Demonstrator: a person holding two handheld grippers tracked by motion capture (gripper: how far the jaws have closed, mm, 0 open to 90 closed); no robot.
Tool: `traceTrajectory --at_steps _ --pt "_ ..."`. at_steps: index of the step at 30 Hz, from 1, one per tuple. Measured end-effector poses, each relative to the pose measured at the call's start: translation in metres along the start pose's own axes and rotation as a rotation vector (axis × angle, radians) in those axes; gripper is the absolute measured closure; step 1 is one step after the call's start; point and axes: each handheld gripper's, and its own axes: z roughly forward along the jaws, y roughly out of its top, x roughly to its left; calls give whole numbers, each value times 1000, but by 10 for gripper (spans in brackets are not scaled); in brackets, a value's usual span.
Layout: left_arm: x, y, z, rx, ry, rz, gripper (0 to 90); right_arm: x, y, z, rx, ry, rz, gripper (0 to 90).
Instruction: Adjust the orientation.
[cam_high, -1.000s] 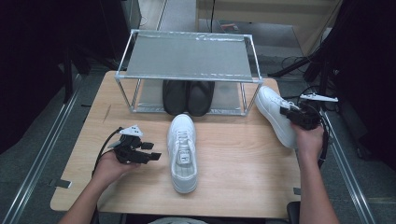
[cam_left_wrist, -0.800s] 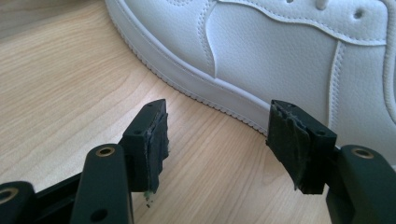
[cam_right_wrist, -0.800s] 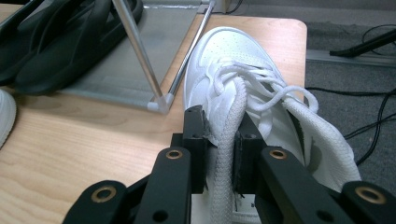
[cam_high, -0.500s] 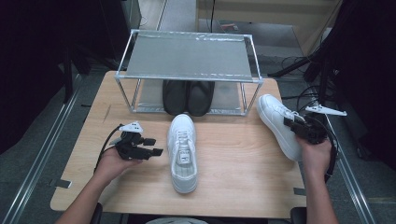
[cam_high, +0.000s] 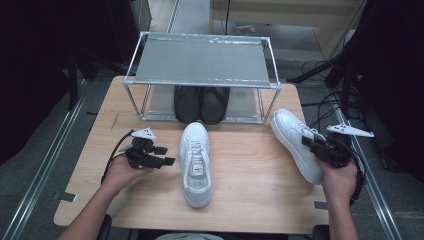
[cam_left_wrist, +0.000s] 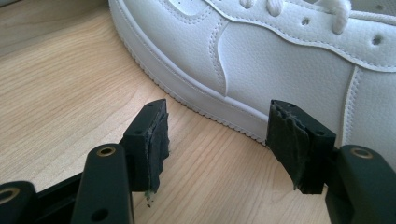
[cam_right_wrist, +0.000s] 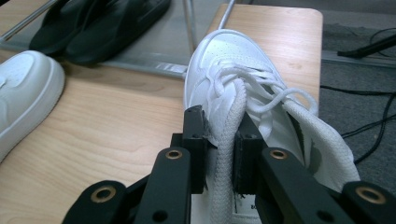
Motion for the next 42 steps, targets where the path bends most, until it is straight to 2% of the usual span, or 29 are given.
traceTrajectory --at_steps 5,19,36,42 --pt "1 0 0 -2 2 0 392 9 -2 -2 14 44 -12 805" --pt "0 1 1 5 1 -1 391 47 -3 6 44 140 -88 804" --pt "-1 1 2 13 4 6 391 90 -2 35 87 257 -162 799" --pt "-1 1 2 16 0 8 391 103 -8 44 124 273 -201 801"
